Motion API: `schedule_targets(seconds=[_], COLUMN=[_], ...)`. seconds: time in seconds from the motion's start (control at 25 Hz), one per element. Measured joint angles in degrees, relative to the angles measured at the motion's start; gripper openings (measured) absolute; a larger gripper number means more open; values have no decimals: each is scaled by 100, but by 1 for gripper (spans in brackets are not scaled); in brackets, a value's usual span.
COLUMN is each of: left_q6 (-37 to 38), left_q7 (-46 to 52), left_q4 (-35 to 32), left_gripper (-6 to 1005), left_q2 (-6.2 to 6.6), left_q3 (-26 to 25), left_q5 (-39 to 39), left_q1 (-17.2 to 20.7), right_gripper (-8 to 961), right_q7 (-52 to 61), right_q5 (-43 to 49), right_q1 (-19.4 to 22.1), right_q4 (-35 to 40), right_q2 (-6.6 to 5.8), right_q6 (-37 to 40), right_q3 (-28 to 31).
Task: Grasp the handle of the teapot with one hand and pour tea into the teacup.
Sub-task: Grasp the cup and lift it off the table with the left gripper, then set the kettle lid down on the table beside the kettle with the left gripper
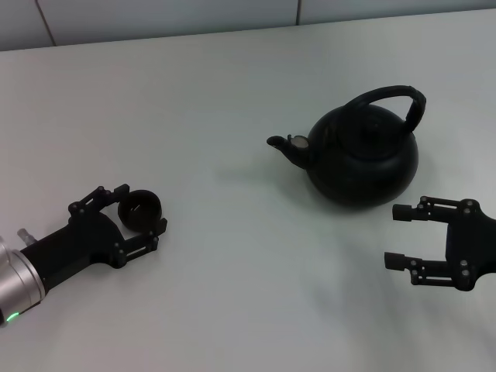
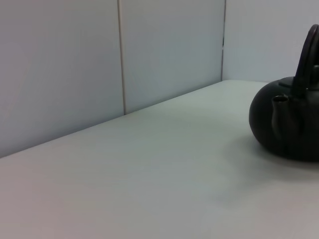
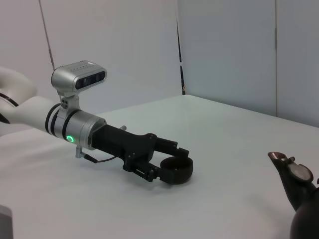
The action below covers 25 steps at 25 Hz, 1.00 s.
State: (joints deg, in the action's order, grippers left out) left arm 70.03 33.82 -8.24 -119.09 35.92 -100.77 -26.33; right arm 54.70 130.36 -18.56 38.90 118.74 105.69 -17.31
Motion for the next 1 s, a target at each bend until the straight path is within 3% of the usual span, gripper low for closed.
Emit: schedule_targets(seconds=[0.36,0.76,1.0], left_q6=[-68,184,453], left_q7=[22,49,113], left_q4=[-2,-14,8], left_gripper=[864,686,686], left_q2=[0,8,3], left_q3=[3,3,47], left_q5=[7,-25,-31], left_q1=[-21,-42,-250], right_gripper=[731,731,731], right_q7=[6,6,6], right_q5=[-6,-62,-64], right_q1=[-7,10,10], right_q4=[-3,3,-3], right_q2=[0,0,0], right_q6=[-6,-6,-5], right_q3=[8,9,9])
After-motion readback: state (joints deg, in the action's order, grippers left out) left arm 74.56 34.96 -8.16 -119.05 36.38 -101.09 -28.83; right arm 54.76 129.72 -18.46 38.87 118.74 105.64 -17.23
